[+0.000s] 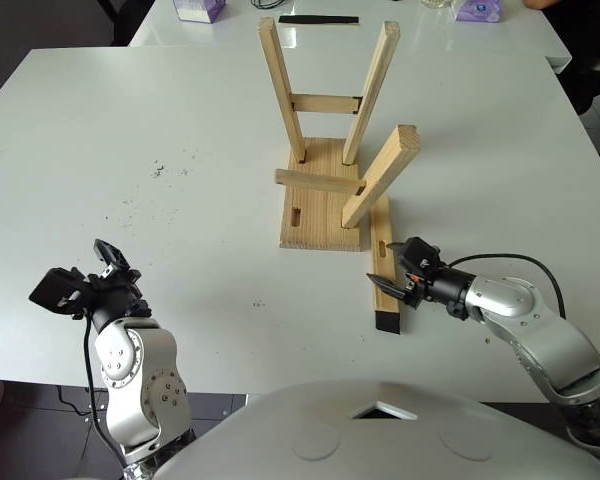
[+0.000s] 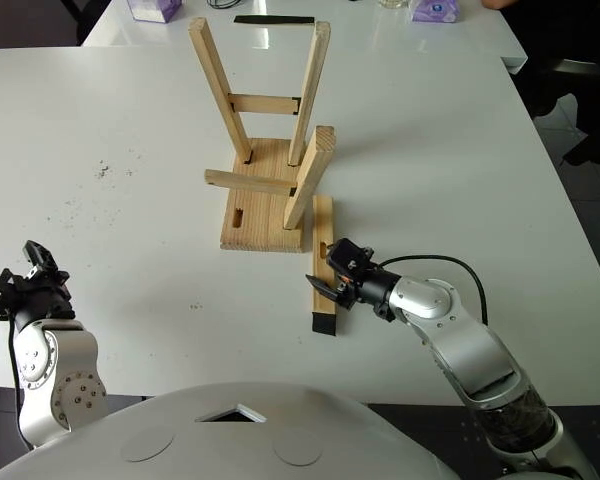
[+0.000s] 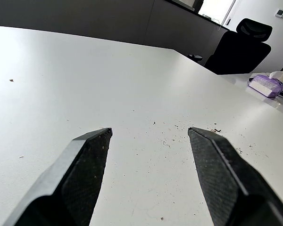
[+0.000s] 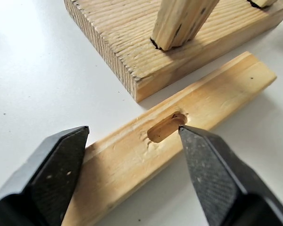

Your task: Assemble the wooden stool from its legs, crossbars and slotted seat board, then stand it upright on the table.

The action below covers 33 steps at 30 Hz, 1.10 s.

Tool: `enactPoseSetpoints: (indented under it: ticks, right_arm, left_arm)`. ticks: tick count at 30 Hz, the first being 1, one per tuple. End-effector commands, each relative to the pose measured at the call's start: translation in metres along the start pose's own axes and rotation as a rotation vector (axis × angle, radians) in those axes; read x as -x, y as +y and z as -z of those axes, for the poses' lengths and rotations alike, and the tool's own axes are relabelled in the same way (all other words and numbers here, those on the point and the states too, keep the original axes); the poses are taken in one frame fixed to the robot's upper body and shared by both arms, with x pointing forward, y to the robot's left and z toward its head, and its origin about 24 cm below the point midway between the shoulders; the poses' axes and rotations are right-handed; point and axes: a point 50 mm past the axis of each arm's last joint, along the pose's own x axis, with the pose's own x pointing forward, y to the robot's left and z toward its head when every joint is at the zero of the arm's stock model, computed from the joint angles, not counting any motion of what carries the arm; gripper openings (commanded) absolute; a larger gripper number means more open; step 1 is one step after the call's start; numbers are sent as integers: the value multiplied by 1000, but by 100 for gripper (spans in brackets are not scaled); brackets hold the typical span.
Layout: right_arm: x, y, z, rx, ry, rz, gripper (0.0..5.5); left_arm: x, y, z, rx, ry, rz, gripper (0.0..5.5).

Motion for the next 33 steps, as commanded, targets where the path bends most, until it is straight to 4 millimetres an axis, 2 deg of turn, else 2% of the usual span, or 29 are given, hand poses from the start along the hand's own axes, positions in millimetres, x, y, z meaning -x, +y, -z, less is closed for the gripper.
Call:
enactPoseSetpoints:
  ticks: [1,6,10,16,19,25,33]
  right_arm:
    - [4,-20,5,54,29,49,351]
    - [1,-41,-2,132,-3,76,351]
    - [1,-48,-3,98,-15,90,351]
    - [6,-31,-3,-194,-26,106,351]
    - [14,-20,-3,-290,-19,106,388]
    - [18,-6,0,-315,22,158,468]
    - [2,6,26,-312,130,180,471]
  left_arm:
    - [-2,-4,6,47,11,-27,300]
    - [0,-5,12,50,13,-36,300]
    - [-1,-8,15,52,8,-32,300]
    - [-7,-16,17,56,7,-3,300]
    - [-8,-18,17,56,7,7,300]
    - [-10,-20,15,39,14,29,300]
    - [-21,-21,10,11,13,60,300]
